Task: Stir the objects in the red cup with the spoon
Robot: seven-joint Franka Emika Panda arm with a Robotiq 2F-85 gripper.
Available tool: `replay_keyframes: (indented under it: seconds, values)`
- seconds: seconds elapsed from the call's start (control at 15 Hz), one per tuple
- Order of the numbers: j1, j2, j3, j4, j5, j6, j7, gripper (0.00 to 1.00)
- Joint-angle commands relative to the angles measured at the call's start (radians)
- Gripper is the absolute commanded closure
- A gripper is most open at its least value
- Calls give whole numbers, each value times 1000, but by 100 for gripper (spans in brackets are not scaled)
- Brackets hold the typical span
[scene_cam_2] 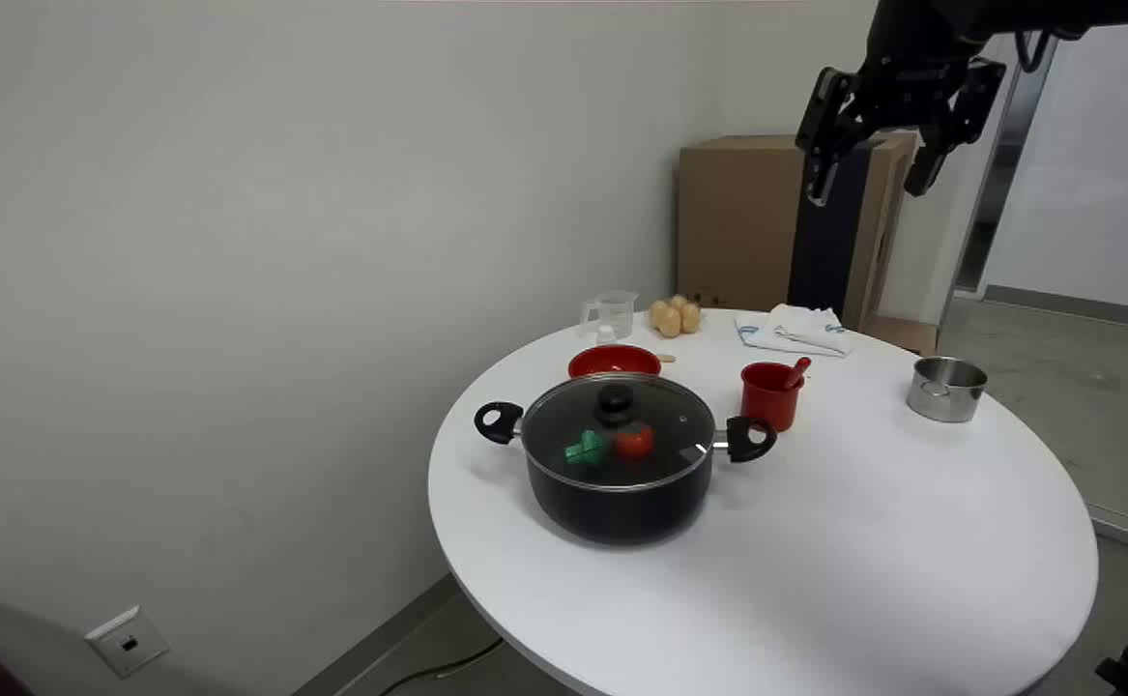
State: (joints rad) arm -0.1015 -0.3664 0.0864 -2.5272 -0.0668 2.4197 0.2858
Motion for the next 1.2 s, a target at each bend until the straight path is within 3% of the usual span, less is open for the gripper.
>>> replay_keyframes:
  seconds: [0.0, 0.4, 0.6, 0.87, 1.13]
  values:
    - [10, 0, -10, 2, -5, -3, 3, 0]
    - [5, 39, 2, 43, -23, -20, 22, 0]
    - [-47, 100, 35, 78, -147, 35, 122, 0]
    - [-93, 248, 21, 145, -311, 121, 238, 0]
    - [-72, 391, -27, 199, -418, 194, 299, 0]
